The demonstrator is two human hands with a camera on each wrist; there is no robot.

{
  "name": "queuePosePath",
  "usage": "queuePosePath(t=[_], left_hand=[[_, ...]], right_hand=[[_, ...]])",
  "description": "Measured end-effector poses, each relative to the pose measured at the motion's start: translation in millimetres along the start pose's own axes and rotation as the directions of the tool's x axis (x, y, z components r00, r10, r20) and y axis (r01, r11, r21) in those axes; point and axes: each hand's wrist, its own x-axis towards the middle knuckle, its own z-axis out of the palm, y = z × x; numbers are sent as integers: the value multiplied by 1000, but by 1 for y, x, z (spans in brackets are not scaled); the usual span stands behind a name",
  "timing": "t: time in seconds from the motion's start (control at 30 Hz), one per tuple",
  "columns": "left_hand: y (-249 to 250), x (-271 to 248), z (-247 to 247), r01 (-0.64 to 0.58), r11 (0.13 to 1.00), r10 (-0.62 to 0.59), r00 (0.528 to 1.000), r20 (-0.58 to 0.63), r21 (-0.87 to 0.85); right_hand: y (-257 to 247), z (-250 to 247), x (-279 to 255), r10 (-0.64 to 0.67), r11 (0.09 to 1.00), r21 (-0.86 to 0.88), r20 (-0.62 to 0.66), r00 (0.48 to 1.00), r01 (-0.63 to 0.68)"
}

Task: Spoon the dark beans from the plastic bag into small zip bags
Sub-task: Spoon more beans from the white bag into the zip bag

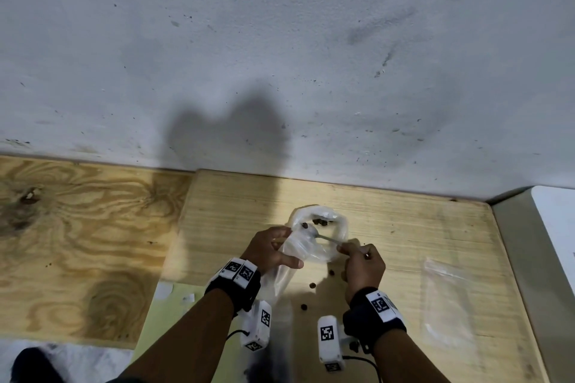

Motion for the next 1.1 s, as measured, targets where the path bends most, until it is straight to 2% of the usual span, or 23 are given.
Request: queuePosePath(t=[0.2, 0.4, 0.57, 0.77, 0.83, 0.93, 1.03, 1.1], left_hand=[[1, 2, -4, 1, 1000, -1, 1000, 4, 28], [4, 3, -6, 2, 1000, -1, 998, -64, 8], [6, 1, -1, -8, 999, 12, 996, -86, 42], [9, -3, 6, -3, 997, 12, 993, -117, 74], [9, -4, 7, -5, 997, 14, 993, -120, 78], [10, -5, 9, -3, 996, 13, 992, -122, 84], [12, -6, 9, 12, 997, -2, 992, -127, 82], [14, -7, 9, 19, 997, -9, 991, -132, 73]], right_hand=[[9, 2, 9, -69, 998, 10, 93, 993, 68], [9, -18, 16, -63, 998, 39, 127, 990, 59], [-10, -42, 12, -90, 993, 89, 146, 985, 78], [-47, -58, -1, -224, 964, 193, 206, 953, 184], [-57, -57, -5, -339, 939, 142, 246, 908, 312], [-70, -48, -14, -502, 835, -31, 366, 784, 549], [-81, -38, -24, -586, 683, -129, 491, 645, 719], [-88, -33, -25, -597, 637, -144, 528, 604, 757]])
